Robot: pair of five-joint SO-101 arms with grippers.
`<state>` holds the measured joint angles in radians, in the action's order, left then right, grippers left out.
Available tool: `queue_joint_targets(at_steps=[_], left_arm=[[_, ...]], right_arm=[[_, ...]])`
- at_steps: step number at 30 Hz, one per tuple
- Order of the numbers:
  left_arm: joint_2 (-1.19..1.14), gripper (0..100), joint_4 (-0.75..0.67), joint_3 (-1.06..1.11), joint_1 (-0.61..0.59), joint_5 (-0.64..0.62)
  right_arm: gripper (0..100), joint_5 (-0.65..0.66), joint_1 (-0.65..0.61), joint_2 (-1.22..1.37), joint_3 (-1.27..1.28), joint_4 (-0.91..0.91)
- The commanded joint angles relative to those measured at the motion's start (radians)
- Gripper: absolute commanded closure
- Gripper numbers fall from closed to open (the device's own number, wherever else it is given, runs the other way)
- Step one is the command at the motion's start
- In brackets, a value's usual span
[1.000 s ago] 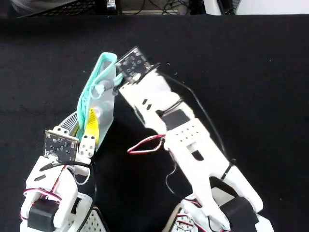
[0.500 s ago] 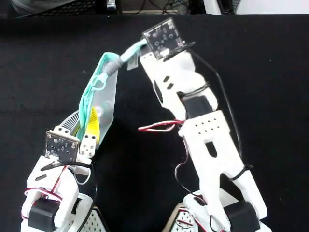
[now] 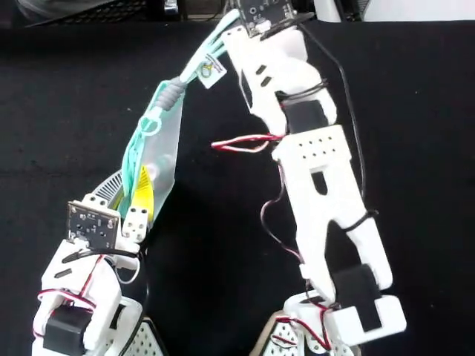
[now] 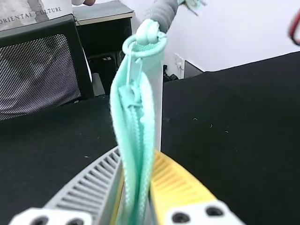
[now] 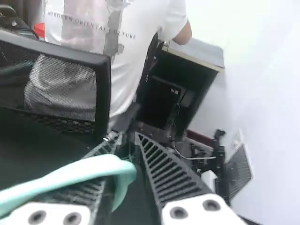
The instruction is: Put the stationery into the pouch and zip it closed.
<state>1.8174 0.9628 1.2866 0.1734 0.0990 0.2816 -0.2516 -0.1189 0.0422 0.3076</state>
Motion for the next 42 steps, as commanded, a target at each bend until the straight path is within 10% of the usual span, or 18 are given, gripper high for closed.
queue_joint_targets(at_steps=[1,42], left_arm=[[0.002,97,0.011,0.067,-0.015,-0.014],[0.002,97,0.009,0.085,-0.015,-0.06]], right_arm=[[98.5,-0.003,0.032,0.001,-0.079,0.002],[98.5,0.0,0.169,0.209,-0.504,0.034]])
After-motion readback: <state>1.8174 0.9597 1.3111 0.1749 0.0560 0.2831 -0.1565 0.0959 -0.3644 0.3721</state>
